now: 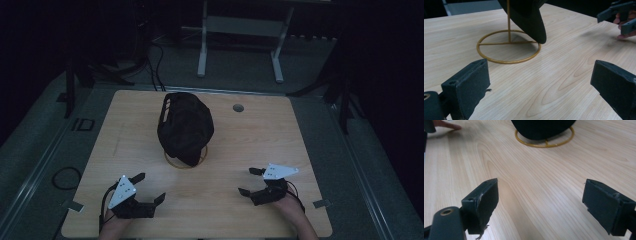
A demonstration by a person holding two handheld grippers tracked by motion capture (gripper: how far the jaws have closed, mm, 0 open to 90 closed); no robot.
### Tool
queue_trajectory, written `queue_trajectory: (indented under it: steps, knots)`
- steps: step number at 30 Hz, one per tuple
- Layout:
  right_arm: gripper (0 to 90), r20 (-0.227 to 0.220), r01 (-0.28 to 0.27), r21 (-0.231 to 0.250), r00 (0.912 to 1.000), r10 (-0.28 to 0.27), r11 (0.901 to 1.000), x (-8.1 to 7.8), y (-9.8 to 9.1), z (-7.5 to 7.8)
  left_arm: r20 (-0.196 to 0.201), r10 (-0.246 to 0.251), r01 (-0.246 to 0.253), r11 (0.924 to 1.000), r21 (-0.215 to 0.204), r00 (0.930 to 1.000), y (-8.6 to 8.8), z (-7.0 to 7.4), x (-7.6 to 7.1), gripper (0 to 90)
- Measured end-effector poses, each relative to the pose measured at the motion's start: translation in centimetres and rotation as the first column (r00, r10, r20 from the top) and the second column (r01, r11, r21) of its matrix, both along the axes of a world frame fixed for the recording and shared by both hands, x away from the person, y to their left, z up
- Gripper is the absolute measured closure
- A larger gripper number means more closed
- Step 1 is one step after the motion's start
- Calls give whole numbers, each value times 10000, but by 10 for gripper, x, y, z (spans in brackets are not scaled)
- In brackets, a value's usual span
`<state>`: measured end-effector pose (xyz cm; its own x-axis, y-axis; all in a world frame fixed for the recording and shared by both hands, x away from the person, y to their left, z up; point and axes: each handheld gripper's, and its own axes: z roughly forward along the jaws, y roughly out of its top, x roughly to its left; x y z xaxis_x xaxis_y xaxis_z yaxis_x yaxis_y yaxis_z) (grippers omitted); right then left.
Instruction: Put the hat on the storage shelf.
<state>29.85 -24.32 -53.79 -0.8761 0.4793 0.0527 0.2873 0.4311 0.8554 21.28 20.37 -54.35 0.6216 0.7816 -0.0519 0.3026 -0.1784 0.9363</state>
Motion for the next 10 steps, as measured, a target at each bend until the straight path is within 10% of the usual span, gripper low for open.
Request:
queue_trajectory:
  steps: [10]
  knots:
    - [135, -64, 394, 171, 9992, -393, 9991, -3, -17, -3, -53, 6, -6, 10000, -28, 10000, 0, -1, 0, 28]
